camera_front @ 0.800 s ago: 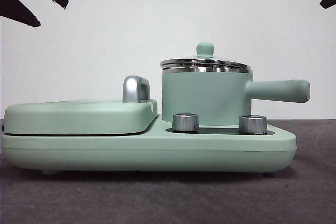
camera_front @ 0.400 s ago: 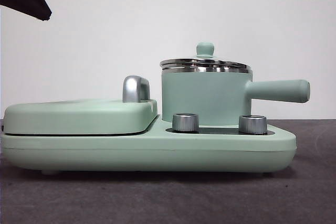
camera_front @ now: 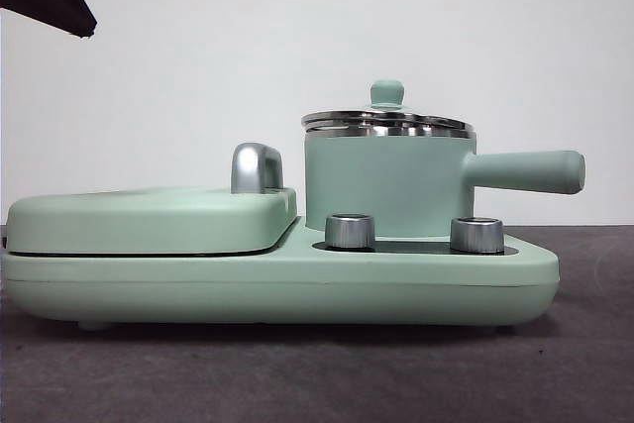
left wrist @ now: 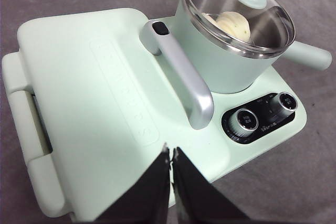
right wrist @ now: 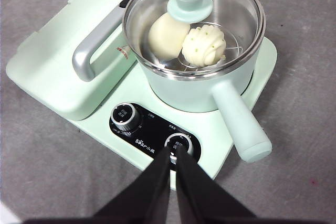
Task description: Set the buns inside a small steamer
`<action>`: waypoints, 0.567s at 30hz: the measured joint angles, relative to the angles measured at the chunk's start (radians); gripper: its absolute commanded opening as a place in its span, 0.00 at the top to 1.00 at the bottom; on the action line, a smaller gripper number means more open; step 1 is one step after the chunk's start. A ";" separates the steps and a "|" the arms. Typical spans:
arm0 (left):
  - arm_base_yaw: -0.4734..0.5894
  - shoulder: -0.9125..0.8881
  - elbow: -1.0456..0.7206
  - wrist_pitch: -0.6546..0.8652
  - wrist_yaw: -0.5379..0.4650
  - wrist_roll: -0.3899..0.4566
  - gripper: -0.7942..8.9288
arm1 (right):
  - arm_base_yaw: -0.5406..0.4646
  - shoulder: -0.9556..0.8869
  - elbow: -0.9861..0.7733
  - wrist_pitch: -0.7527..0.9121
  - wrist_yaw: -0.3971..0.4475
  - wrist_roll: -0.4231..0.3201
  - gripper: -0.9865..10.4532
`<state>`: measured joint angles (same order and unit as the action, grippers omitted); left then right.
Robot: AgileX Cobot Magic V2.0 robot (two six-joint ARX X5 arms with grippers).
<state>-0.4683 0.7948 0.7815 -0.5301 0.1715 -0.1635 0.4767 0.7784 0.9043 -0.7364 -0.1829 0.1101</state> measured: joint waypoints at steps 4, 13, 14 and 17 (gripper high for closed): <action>0.082 -0.102 -0.085 0.098 0.003 0.060 0.91 | 0.000 0.000 0.000 0.000 0.000 0.000 0.90; 0.366 -0.555 -0.560 0.445 -0.090 0.070 0.91 | 0.000 0.000 0.000 0.000 0.000 0.000 0.90; 0.383 -0.592 -0.599 0.446 -0.107 0.070 0.91 | 0.000 0.000 0.000 0.000 0.000 0.000 0.90; 0.422 -0.704 -0.713 0.437 -0.121 0.070 0.91 | 0.000 0.000 0.000 0.000 0.000 0.000 0.90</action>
<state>-0.0463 0.0910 0.0689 -0.0933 0.0509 -0.0937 0.4767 0.7784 0.9043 -0.7364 -0.1829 0.1101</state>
